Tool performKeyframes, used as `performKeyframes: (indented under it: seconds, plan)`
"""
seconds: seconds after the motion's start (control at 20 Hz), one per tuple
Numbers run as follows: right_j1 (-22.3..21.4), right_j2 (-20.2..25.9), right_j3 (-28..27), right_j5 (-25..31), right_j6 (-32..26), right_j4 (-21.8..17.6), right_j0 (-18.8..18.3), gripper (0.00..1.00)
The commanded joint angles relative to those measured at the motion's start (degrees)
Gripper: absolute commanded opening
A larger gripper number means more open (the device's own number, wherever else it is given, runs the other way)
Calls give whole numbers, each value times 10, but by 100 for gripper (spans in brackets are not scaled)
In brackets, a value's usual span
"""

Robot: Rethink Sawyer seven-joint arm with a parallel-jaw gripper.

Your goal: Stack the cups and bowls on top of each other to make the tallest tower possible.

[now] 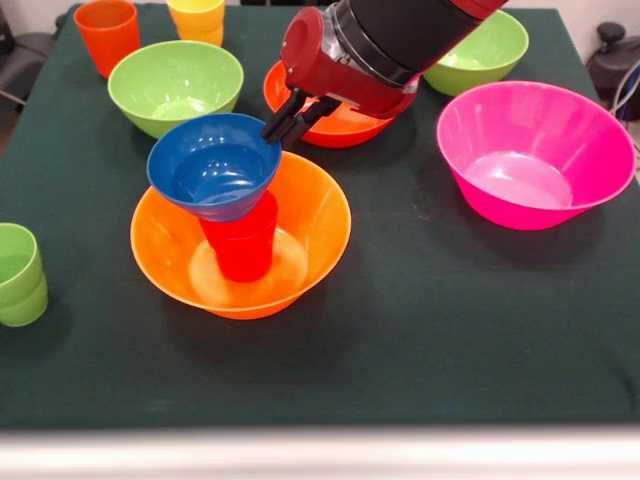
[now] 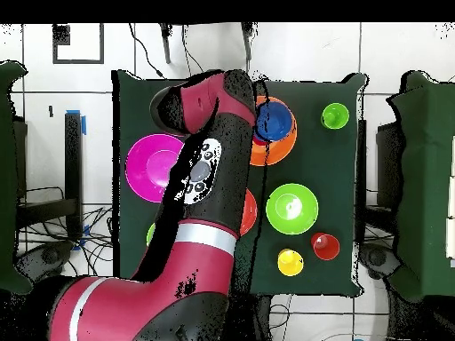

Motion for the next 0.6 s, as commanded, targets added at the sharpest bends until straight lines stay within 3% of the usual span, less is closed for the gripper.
performKeyframes:
  seconds: [0.05, 0.6]
  plan:
    - [10, 49, 30, 14, 62, 17, 5, 0]
    - [10, 43, 31, 14, 64, 23, 8, 0]
